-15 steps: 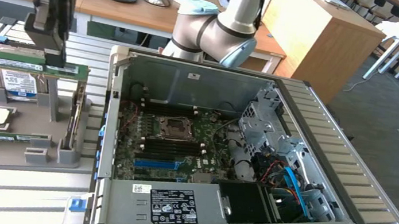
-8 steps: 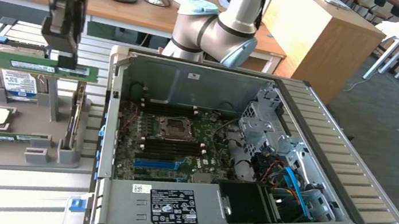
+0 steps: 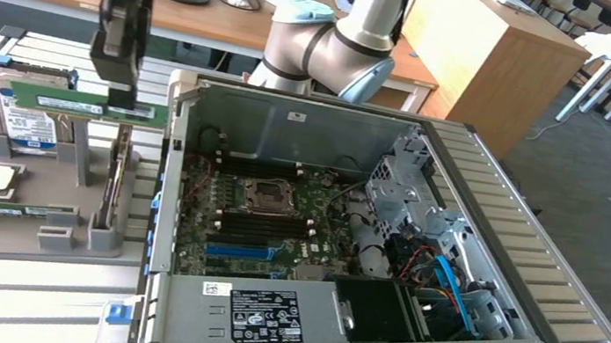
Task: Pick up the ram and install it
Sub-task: 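Pick up the ram and move it above insertion slot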
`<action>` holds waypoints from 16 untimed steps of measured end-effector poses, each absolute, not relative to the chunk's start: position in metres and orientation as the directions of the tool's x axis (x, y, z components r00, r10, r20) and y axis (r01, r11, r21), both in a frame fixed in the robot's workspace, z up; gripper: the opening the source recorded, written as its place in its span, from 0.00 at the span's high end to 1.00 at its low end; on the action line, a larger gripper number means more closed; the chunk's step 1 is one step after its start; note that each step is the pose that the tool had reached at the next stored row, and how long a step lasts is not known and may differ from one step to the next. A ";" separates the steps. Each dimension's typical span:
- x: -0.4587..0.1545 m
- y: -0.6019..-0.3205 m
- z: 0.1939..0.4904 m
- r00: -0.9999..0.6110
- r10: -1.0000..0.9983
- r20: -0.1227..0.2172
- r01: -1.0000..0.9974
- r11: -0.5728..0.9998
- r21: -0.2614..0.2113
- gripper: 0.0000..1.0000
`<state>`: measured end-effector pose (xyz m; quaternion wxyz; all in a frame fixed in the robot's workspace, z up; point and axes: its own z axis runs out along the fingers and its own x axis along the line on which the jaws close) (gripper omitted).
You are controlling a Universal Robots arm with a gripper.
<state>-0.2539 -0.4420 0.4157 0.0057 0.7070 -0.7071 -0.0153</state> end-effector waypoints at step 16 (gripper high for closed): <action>-0.226 -0.442 0.416 0.004 -1.000 -0.014 -0.999 -0.004 0.032 0.89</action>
